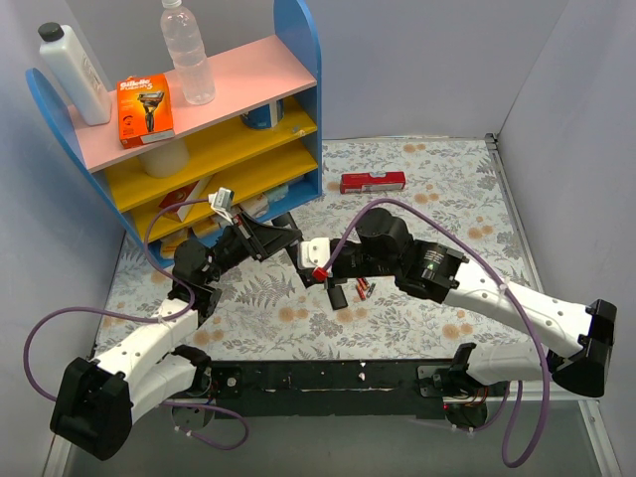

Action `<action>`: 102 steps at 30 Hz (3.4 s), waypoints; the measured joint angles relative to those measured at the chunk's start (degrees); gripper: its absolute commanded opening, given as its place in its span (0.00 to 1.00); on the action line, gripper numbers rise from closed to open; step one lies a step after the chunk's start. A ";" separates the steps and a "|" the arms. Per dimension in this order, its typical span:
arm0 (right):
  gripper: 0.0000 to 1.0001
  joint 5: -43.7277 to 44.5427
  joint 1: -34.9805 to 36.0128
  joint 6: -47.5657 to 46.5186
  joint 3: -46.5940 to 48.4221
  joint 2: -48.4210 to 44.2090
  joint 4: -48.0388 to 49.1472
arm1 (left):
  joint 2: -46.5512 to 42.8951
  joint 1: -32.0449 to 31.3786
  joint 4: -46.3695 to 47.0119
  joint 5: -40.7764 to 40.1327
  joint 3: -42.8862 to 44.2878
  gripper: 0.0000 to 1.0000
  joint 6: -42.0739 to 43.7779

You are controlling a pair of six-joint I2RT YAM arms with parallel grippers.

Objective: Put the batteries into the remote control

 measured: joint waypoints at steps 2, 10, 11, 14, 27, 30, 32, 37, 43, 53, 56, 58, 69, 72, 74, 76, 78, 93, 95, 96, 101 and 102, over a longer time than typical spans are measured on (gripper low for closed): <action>0.35 0.35 0.00 0.04 -0.61 -0.15 0.63 | 0.20 0.04 0.09 -0.11 0.00 0.00 0.11; 0.48 1.44 0.09 0.44 -5.20 -2.23 6.03 | 0.48 0.04 1.18 -1.36 -0.02 0.00 0.59; 0.49 1.51 0.11 0.59 -5.84 -2.54 6.86 | 0.48 0.04 1.27 -1.57 -0.07 0.00 0.59; 0.52 1.90 0.11 1.66 -7.91 -3.43 9.97 | 0.48 0.04 1.09 -2.51 -0.15 0.00 0.61; 0.62 3.37 0.44 7.78 -15.10 -4.15 21.33 | -3.28 -0.07 -5.11 -8.39 -2.36 0.00 -0.17; 0.63 3.89 0.37 8.17 -15.15 -3.13 21.90 | -3.54 -0.04 -7.21 -9.33 -2.36 0.00 -0.17; 0.63 4.24 0.37 8.35 -15.15 -2.49 22.14 | -3.98 -0.04 -9.09 -10.36 -2.36 0.00 -0.15; 0.63 5.18 0.44 8.39 -15.26 -0.74 23.23 | -6.10 -0.02 -14.51 -13.64 -2.36 0.00 0.09; 0.64 9.01 1.60 7.80 -18.10 -0.07 26.38 | -7.67 -0.35 -21.24 -16.98 -2.36 0.00 0.31; 0.65 14.40 3.54 7.65 -21.24 0.98 31.30 | -8.24 -1.09 -26.21 -20.22 -2.03 0.00 0.13; 0.65 15.52 4.20 8.17 -21.49 1.16 32.52 | -8.17 -1.07 -26.12 -20.63 -1.92 0.00 0.09; 0.66 16.41 4.57 8.59 -21.64 1.42 33.35 | -8.20 -1.07 -25.90 -20.90 -1.92 0.00 0.11; 0.67 25.51 8.50 8.94 -22.97 3.67 38.80 | -8.17 -1.05 -26.16 -22.32 -1.92 0.00 0.52; 0.68 29.31 10.14 8.55 -23.47 4.55 40.68 | -8.17 -1.07 -26.43 -22.32 -1.90 0.00 0.74; 0.68 31.98 11.23 8.02 -23.47 5.42 41.53 | -8.17 -1.05 -26.77 -22.47 -1.90 0.00 0.79; 0.68 34.07 12.09 7.52 -23.47 6.34 42.29 | -8.17 -1.05 -27.52 -22.75 -1.90 0.00 0.79; 0.68 35.60 12.72 7.23 -23.43 7.19 42.73 | -8.17 -1.03 -28.26 -23.04 -1.90 0.00 0.90; 0.68 43.28 15.15 6.21 -20.39 13.00 43.74 | -8.17 -0.42 -31.15 -25.11 -1.90 0.00 1.20; 0.68 43.93 15.30 6.05 -19.71 13.73 43.76 | -8.17 -0.37 -31.23 -25.35 -1.90 0.00 1.20; 0.68 44.30 15.32 5.97 -19.30 14.21 43.74 | -8.17 -0.31 -31.36 -25.55 -1.90 0.00 1.20; 0.69 45.38 15.32 6.03 -18.16 15.82 43.71 | -8.17 0.00 -32.09 -26.29 -1.90 0.00 1.22; 0.70 45.38 15.32 6.08 -18.16 15.89 43.71 | -8.17 0.02 -32.24 -26.29 -1.90 0.00 1.22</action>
